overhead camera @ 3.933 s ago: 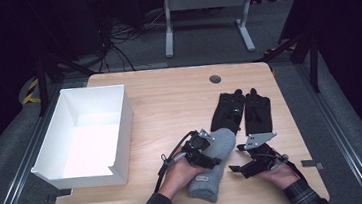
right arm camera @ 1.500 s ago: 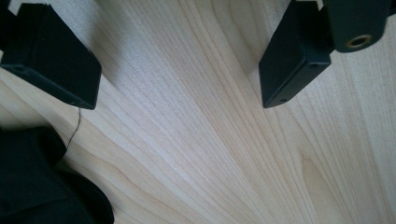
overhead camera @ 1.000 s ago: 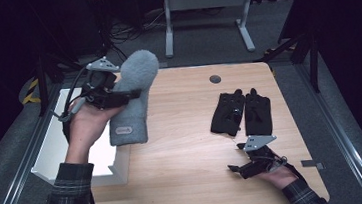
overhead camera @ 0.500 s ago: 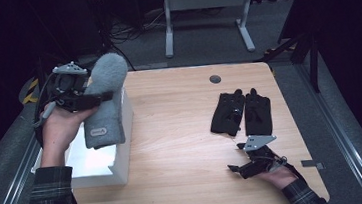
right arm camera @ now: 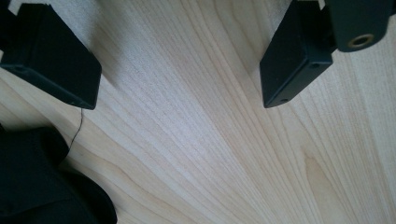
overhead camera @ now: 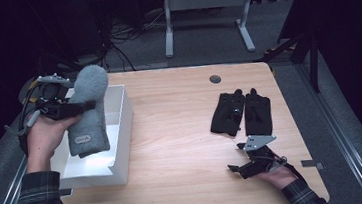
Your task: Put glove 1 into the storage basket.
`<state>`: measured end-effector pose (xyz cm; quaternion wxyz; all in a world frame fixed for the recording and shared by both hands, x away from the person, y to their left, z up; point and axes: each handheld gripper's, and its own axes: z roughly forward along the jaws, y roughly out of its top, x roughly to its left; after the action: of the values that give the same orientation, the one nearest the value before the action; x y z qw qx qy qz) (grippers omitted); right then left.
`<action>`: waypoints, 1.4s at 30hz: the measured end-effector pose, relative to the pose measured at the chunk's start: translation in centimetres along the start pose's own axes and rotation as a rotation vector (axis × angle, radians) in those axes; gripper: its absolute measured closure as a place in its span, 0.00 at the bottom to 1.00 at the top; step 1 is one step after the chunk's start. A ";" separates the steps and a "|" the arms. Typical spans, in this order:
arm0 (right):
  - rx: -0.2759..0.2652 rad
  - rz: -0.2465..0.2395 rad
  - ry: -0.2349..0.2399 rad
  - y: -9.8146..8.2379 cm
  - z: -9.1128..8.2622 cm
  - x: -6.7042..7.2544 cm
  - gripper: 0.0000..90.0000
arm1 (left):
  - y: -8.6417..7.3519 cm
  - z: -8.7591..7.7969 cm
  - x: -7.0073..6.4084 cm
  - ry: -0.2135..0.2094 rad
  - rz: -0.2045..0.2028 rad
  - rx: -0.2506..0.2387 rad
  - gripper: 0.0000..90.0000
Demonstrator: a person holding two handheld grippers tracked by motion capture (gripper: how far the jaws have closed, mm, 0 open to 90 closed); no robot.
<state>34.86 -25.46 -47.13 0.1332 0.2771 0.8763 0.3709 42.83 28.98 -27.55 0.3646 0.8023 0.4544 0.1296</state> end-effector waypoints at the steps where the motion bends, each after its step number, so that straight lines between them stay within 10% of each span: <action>1: 0.000 0.000 -0.001 0.0 0.0 0.0 0.14 | -0.2 0.3 0.2 -0.002 0.000 0.004 0.74; 30: 0.000 0.003 -0.003 0.0 0.0 0.0 0.14 | -7.1 10.4 3.9 -0.030 -0.107 0.257 0.70; 42: 0.000 0.003 -0.003 0.0 0.0 0.0 0.14 | -7.8 11.4 4.9 0.069 -0.148 0.211 0.14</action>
<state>34.87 -25.44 -47.13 0.1339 0.2791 0.8756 0.3708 46.72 30.16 -41.65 0.2711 0.7955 0.5358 0.0813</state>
